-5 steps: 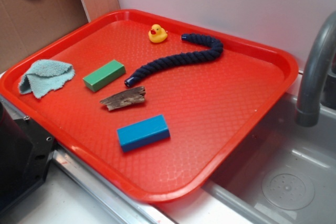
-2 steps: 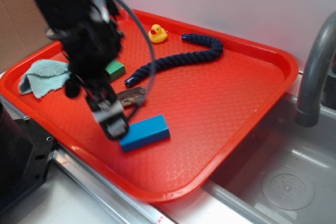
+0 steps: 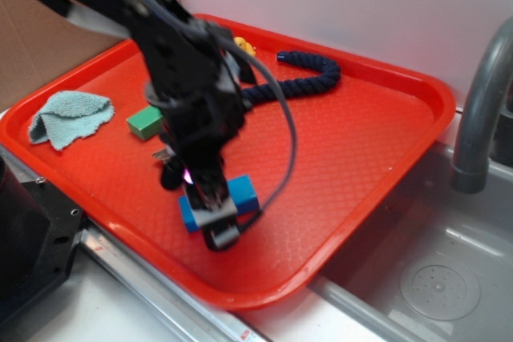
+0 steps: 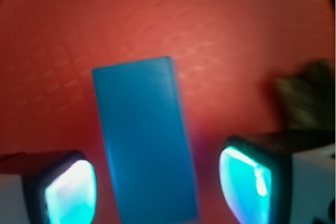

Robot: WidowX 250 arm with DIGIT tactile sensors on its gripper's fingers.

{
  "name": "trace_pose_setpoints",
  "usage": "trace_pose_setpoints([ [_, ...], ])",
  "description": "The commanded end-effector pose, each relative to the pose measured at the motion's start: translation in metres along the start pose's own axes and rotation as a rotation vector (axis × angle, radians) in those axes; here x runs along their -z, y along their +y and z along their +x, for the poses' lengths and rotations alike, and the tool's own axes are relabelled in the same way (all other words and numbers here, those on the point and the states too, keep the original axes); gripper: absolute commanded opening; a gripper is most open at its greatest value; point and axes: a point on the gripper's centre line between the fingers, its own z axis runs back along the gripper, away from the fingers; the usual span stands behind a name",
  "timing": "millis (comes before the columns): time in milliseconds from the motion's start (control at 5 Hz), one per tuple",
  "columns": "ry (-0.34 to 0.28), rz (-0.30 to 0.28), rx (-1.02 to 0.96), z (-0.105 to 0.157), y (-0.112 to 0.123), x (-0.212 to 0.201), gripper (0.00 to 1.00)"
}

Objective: Grab the blue block.

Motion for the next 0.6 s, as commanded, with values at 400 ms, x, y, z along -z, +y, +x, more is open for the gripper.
trace_pose_setpoints([
  [400, -0.044, -0.006, -0.261, -0.017, 0.043, -0.097, 0.0],
])
